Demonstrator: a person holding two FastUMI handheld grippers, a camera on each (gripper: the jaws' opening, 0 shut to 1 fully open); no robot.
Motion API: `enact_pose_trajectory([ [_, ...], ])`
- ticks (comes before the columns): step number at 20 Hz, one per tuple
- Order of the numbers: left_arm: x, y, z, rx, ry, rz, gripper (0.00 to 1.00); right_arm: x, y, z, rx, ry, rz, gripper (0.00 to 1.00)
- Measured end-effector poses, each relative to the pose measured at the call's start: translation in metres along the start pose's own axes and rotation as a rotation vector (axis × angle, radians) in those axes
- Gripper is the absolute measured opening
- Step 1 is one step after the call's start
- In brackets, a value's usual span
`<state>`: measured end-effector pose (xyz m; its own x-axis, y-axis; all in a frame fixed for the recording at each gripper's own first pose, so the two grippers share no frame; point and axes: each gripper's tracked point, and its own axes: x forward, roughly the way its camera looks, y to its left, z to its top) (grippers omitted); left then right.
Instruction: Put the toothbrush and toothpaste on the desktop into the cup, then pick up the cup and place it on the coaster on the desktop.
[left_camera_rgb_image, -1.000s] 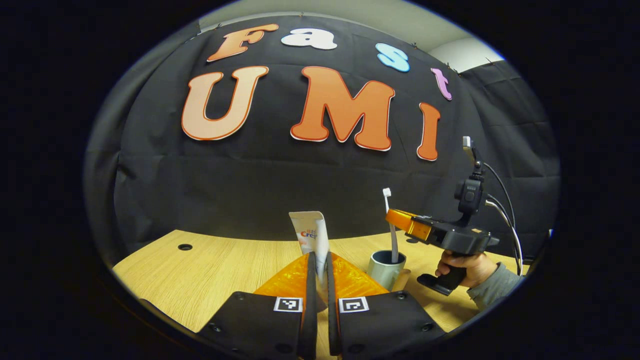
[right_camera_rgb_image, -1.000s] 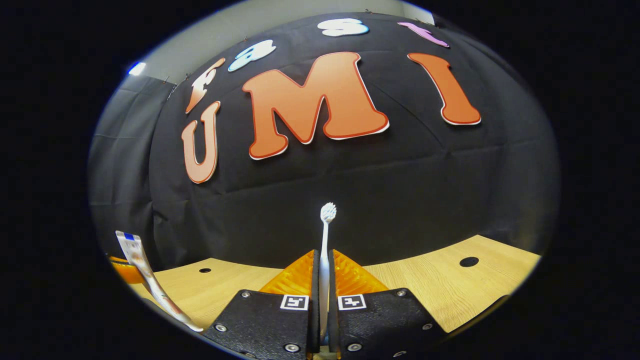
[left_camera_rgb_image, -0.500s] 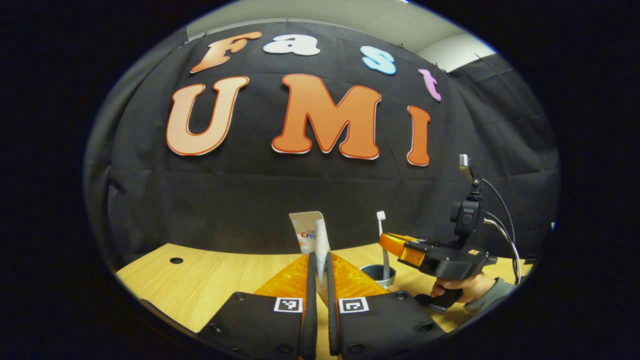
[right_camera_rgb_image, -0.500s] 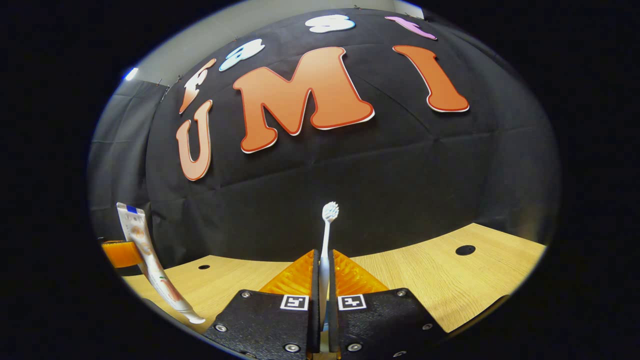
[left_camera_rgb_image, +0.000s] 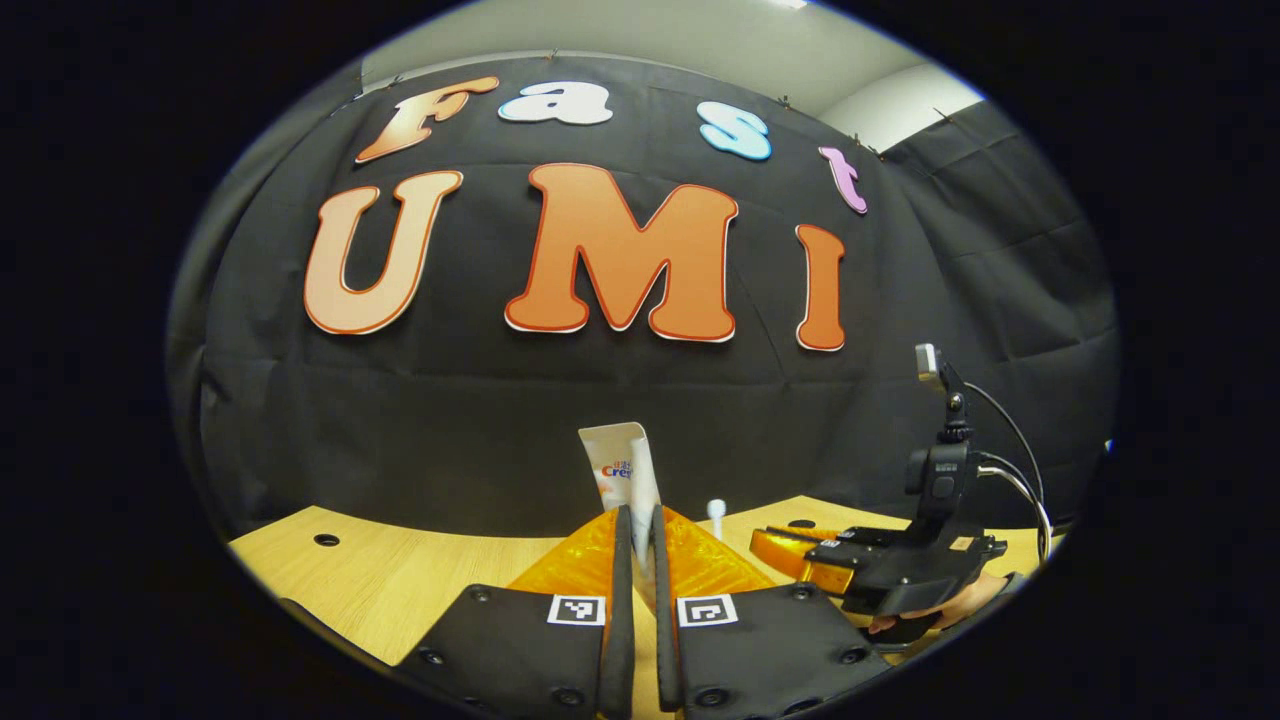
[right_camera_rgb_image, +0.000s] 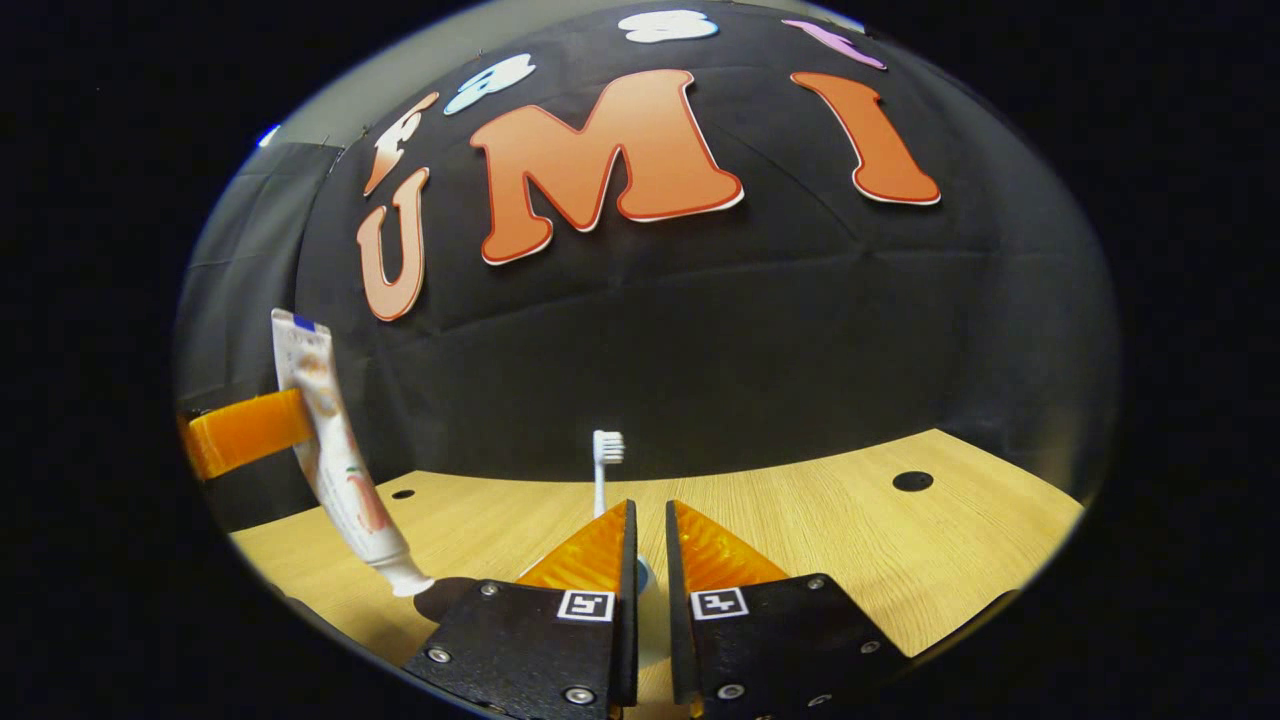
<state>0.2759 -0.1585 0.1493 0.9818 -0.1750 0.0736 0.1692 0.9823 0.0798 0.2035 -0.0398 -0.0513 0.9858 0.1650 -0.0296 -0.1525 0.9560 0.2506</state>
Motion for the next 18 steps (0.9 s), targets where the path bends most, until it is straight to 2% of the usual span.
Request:
enact_pose_trajectory([
  [4, 0.013, -0.014, 0.005, 0.013, -0.029, -0.013, 0.12, -0.012, -0.007, -0.003, 0.006, 0.016, 0.004, 0.27],
  [9, 0.034, -0.032, -0.004, 0.018, -0.032, -0.028, 0.13, -0.033, -0.015, -0.013, -0.046, 0.062, 0.006, 0.53],
  [10, 0.036, -0.035, -0.008, 0.011, -0.028, -0.033, 0.12, -0.038, -0.018, -0.016, -0.050, 0.074, 0.001, 0.50],
  [11, 0.042, -0.039, -0.013, 0.006, -0.023, -0.039, 0.13, -0.041, -0.018, -0.020, -0.050, 0.085, -0.002, 0.61],
  [13, 0.052, -0.050, -0.027, 0.004, 0.000, -0.055, 0.13, -0.050, -0.017, -0.022, -0.054, 0.085, 0.003, 0.70],
  [15, 0.060, -0.053, -0.043, 0.001, 0.030, -0.054, 0.12, -0.055, -0.021, -0.022, -0.055, 0.082, -0.005, 0.75],
  [18, 0.065, -0.056, -0.066, -0.021, 0.081, -0.056, 0.12, -0.063, -0.027, -0.018, -0.039, 0.083, -0.014, 0.76],
])
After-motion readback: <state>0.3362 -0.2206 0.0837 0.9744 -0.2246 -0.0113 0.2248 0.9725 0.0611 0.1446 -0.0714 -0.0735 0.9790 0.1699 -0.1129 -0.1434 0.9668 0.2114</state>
